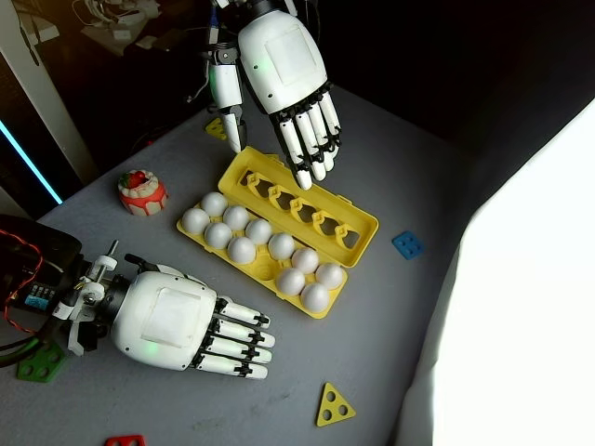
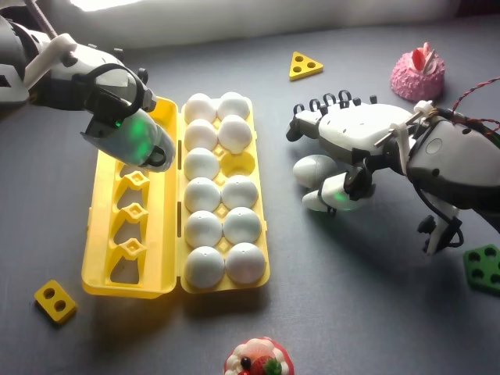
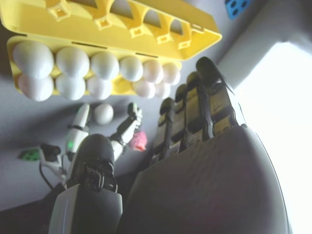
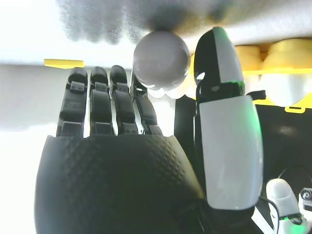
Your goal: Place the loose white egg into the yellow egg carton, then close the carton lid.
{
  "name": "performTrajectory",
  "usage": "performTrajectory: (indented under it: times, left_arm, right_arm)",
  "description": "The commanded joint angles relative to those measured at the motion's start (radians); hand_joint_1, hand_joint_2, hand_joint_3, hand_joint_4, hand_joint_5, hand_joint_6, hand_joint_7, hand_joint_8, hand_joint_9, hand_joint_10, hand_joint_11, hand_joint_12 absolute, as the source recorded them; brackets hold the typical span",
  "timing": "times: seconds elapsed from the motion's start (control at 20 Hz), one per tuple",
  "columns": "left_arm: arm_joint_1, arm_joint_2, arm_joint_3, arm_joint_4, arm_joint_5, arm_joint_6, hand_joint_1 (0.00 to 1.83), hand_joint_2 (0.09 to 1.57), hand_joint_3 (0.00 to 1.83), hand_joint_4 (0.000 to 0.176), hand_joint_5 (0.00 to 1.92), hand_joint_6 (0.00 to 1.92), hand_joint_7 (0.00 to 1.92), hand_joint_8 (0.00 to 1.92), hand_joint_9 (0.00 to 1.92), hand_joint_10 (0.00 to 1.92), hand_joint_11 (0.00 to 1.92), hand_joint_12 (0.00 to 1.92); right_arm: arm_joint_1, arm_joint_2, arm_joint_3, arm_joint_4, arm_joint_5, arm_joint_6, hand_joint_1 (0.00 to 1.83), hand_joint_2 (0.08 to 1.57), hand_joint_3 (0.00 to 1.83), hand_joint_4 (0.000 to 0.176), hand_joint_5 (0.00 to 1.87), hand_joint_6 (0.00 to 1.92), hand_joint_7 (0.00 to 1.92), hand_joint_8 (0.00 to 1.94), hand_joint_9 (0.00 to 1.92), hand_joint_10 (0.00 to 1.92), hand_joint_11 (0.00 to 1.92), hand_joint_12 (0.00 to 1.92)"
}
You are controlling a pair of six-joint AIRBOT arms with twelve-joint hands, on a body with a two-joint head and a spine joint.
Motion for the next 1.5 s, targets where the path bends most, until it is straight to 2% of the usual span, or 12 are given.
performTrajectory:
  times: [0.0,0.1,0.2,0.7,0.75,0.8,0.85,1.1,1.2,1.3,1.4,1.45]
  left_arm:
    - [-0.015,0.003,0.003,0.054,-0.036,0.0,0.13,1.36,0.0,0.032,0.09,0.0,0.12,0.0,0.12,0.01,0.0,0.54]
    - [-0.016,0.003,0.005,0.053,-0.036,-0.001,0.15,1.36,0.0,0.021,0.1,0.0,0.1,0.0,0.11,0.0,0.0,0.54]
    - [-0.018,0.003,0.006,0.053,-0.037,-0.002,0.19,1.34,0.0,0.025,0.14,0.01,0.14,0.01,0.15,0.01,0.0,0.62]
    - [-0.022,0.003,0.006,0.053,-0.038,-0.003,0.14,1.35,0.0,0.027,0.1,0.0,0.1,0.0,0.14,0.0,0.0,0.61]
    - [-0.022,0.003,0.006,0.053,-0.038,-0.003,0.15,1.35,0.0,0.029,0.1,0.01,0.1,0.0,0.14,0.0,0.0,0.61]
    - [-0.022,0.003,0.006,0.053,-0.039,-0.003,0.14,1.36,0.0,0.025,0.11,0.01,0.11,0.0,0.14,0.0,0.0,0.63]
    - [-0.021,0.003,0.006,0.053,-0.039,-0.003,0.14,1.36,0.0,0.026,0.1,0.0,0.1,0.0,0.14,0.0,0.0,0.64]
    - [-0.022,0.004,0.007,0.053,-0.039,-0.003,0.15,1.36,0.0,0.027,0.1,0.0,0.09,0.0,0.13,0.0,0.0,0.61]
    - [-0.022,0.004,0.007,0.053,-0.039,-0.003,0.15,1.36,0.0,0.031,0.09,0.0,0.11,0.0,0.14,0.0,0.0,0.61]
    - [-0.023,0.004,0.007,0.053,-0.039,-0.003,0.16,1.36,0.0,0.028,0.11,0.01,0.13,0.0,0.15,0.01,0.0,0.65]
    - [-0.023,0.004,0.008,0.053,-0.039,-0.003,0.16,1.36,0.0,0.022,0.1,0.0,0.13,0.0,0.16,0.0,0.0,0.64]
    - [-0.023,0.004,0.008,0.053,-0.039,-0.003,0.16,1.36,0.0,0.025,0.09,0.0,0.12,0.0,0.15,0.0,0.0,0.64]
  right_arm:
    - [0.007,0.007,0.003,-0.033,0.054,0.0,0.92,1.07,0.0,0.0,0.06,0.68,0.1,0.01,0.03,0.01,0.0,0.0]
    - [0.007,0.007,0.003,-0.033,0.055,0.0,0.92,1.08,0.0,0.0,0.1,0.7,0.11,0.01,0.03,0.01,0.0,0.0]
    - [0.006,0.007,0.006,-0.033,0.055,0.001,0.92,1.1,0.01,0.0,0.13,0.72,0.13,0.02,0.04,0.01,0.0,0.0]
    - [0.006,0.004,0.006,-0.033,0.055,0.002,0.84,1.15,0.02,0.0,0.13,0.93,0.16,0.0,0.04,0.0,0.0,0.0]
    - [0.006,0.004,0.006,-0.033,0.055,0.002,0.85,1.15,0.02,0.0,0.19,0.97,0.17,0.0,0.05,0.01,0.0,0.0]
    - [0.006,0.004,0.006,-0.033,0.054,0.002,0.93,1.15,0.01,0.0,0.42,1.01,0.28,0.0,0.11,0.01,0.0,0.13]
    - [0.006,0.004,0.006,-0.033,0.051,0.002,1.01,1.21,0.01,0.0,0.7,1.28,0.35,0.01,0.16,0.03,0.0,0.3]
    - [0.006,0.003,0.006,-0.033,0.051,0.003,1.03,1.24,0.0,0.0,0.75,1.36,0.39,0.01,0.18,0.03,0.0,0.38]
    - [0.006,0.003,0.006,-0.033,0.048,0.007,1.11,1.19,0.0,0.0,0.85,1.22,0.47,0.02,0.2,0.03,0.0,0.3]
    - [0.017,0.004,0.005,-0.04,0.048,0.043,1.1,1.19,0.0,0.0,0.85,1.22,0.5,0.01,0.21,0.02,0.0,0.23]
    - [0.025,0.023,-0.005,-0.202,0.071,0.261,1.12,1.18,0.0,0.0,0.86,1.19,0.5,0.01,0.21,0.02,0.0,0.21]
    - [0.031,0.03,-0.017,-0.26,0.095,0.317,1.12,1.18,0.0,0.0,0.86,1.19,0.5,0.01,0.21,0.02,0.0,0.27]
